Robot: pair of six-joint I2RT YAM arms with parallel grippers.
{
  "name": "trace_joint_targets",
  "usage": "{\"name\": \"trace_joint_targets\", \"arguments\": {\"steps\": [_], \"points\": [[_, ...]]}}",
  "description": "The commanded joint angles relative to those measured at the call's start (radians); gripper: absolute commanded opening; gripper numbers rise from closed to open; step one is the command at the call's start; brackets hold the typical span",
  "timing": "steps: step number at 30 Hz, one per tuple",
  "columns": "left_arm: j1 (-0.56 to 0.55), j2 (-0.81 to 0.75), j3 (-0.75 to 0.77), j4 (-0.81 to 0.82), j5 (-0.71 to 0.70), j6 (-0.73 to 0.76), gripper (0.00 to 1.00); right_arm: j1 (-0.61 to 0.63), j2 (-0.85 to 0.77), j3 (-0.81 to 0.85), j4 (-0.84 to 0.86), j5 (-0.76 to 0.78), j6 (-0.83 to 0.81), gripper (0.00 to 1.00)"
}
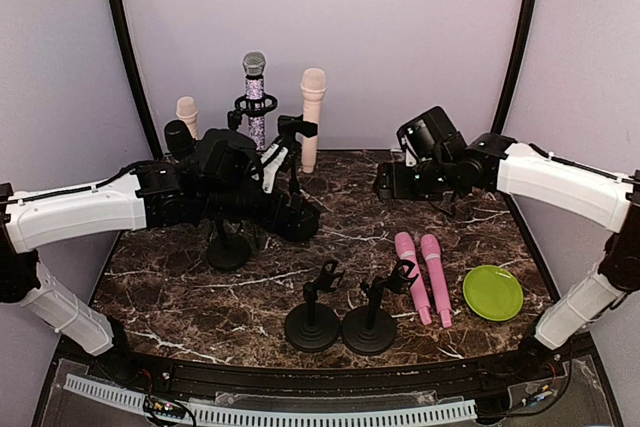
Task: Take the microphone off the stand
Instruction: Place the microphone at the center of the board, then pick up the microphone stand with the microphone from the center of the board.
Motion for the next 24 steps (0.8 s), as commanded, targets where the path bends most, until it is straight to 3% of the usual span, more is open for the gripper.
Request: {"name": "trace_joint_targets", "arguments": {"steps": [1,6,15,24], "points": [[0.013,0.035,0.056,0.031,0.072,0.062,0.87,-0.002,-0.092,0.042,0.189,-0.189,-0.018,0.91],[0.014,0.015,-0.046,0.111,0.121,0.023,0.87,0.037,-0.052,0.172,0.299,-0.248,-0.058,0.94],[0.014,-0.105,-0.231,0.152,0.15,-0.064,0.86,0.093,0.161,0.455,0.362,-0.157,-0.161,0.91],[0.013,-0.19,-0.311,0.144,0.118,-0.083,0.86,0.11,0.39,0.722,0.301,-0.083,-0.235,0.87]]}}
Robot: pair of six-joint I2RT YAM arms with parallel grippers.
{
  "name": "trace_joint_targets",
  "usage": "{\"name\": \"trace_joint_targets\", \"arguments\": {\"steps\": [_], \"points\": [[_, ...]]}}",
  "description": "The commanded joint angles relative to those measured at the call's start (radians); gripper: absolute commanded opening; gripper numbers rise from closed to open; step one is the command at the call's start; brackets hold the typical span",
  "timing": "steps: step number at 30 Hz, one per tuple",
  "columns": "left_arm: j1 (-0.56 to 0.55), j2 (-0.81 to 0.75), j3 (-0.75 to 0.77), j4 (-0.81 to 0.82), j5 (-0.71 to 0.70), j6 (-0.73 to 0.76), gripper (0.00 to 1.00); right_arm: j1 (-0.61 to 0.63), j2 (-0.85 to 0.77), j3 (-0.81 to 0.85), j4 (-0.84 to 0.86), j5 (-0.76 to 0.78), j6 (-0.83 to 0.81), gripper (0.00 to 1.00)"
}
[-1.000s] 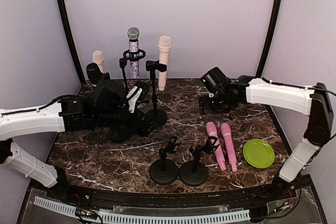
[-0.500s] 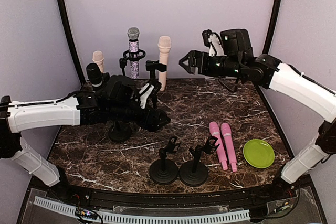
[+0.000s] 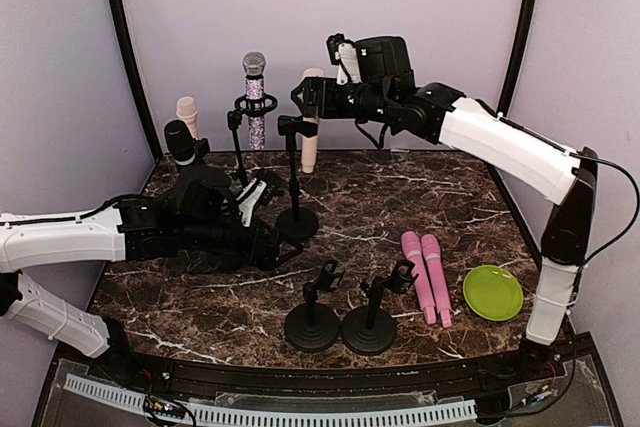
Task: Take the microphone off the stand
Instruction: Pick up the microphone stand with the microphone from the center of the board.
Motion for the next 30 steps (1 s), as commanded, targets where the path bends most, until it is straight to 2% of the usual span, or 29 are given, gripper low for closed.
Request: {"name": "trace_joint_targets", "arguments": {"steps": [1,7,13,17,24,30], "points": [[0.002,-0.048,-0.038,0.019,-0.013,-0.023,0.86,0.02,0.07,0.121,0.005,0.057,-0.062,0.86],[0.002,-0.085,-0.079,0.021,-0.024,-0.036,0.86,0.032,0.144,0.192,0.006,0.138,-0.093,0.74],[0.003,-0.107,-0.104,0.025,-0.035,-0.043,0.86,0.032,0.161,0.194,0.021,0.164,-0.077,0.56],[0.003,-0.11,-0.112,0.027,-0.04,-0.045,0.86,0.032,0.159,0.196,0.021,0.172,-0.052,0.4],[0.003,-0.121,-0.124,0.038,-0.052,-0.059,0.86,0.032,0.106,0.172,0.035,0.133,-0.008,0.22],[0.002,-0.142,-0.138,0.037,-0.079,-0.059,0.86,0.032,-0.01,0.062,0.073,0.14,0.017,0.09]]}}
